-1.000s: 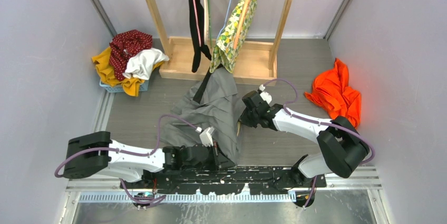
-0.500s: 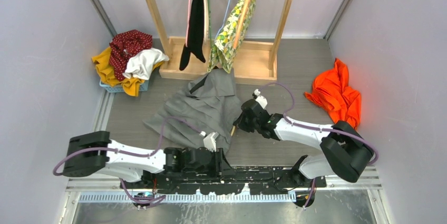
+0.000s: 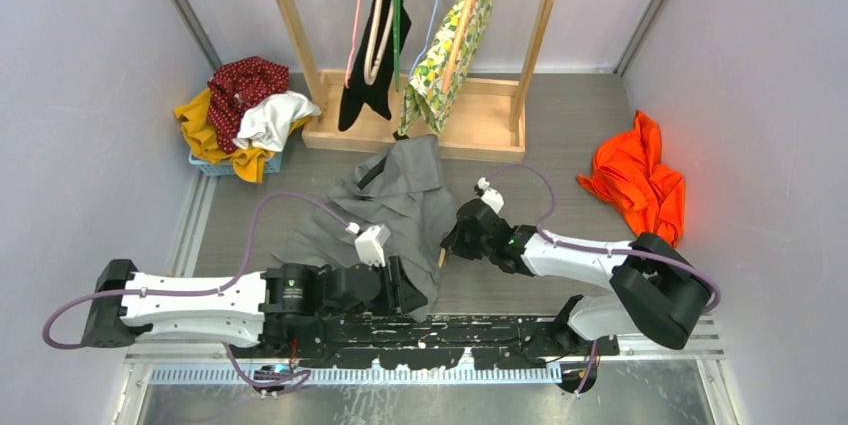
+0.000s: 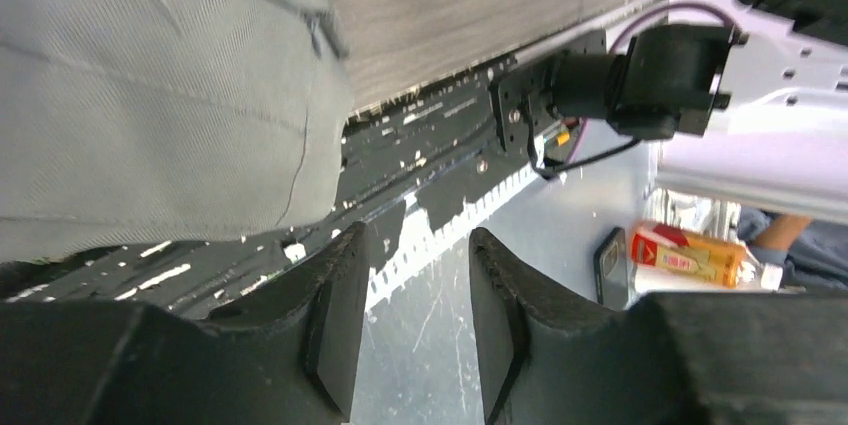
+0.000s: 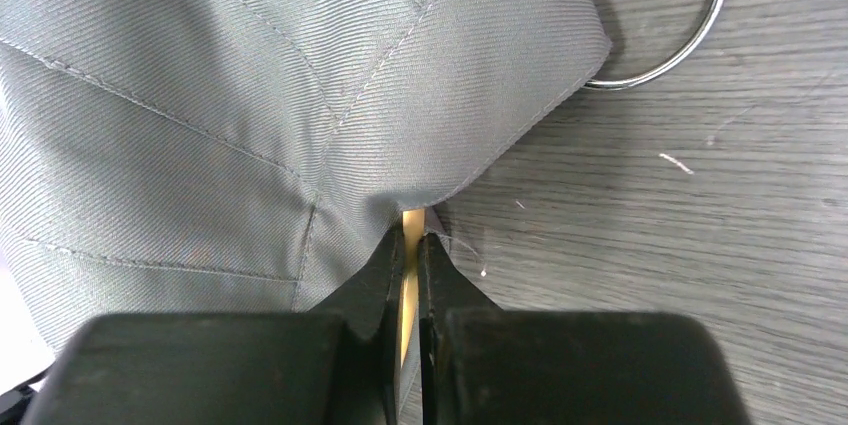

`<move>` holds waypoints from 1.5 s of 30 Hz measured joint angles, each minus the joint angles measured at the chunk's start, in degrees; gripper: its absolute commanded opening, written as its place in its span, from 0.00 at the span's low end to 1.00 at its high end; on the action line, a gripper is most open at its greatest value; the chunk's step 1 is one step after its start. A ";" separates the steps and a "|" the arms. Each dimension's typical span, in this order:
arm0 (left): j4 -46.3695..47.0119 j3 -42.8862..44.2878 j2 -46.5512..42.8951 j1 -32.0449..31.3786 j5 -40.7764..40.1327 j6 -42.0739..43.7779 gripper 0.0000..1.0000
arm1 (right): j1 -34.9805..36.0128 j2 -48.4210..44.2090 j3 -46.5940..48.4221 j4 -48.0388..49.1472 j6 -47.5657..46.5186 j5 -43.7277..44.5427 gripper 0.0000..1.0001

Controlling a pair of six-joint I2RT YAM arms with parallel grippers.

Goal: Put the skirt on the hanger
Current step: Hang the skirt on the hanger.

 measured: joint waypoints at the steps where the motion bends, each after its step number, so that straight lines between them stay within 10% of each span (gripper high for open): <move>1: -2.01 1.66 0.11 0.39 -1.07 1.05 0.47 | 0.35 0.66 0.20 0.15 0.07 -0.02 0.01; 25: -7.45 8.70 26.62 7.26 -1.14 16.28 0.55 | 3.28 5.35 7.74 -4.24 2.56 -0.57 0.01; 33: -9.81 11.56 31.74 6.51 -3.58 18.14 0.35 | 3.61 5.46 7.54 -3.61 4.37 -2.43 0.01; 37: -10.27 11.41 33.31 6.14 -4.68 18.88 0.16 | 3.80 5.46 6.75 -3.43 4.28 -3.96 0.19; 45: -9.31 9.22 31.63 5.57 -4.81 19.02 0.12 | 2.64 0.52 10.01 -13.42 -3.56 -12.96 0.48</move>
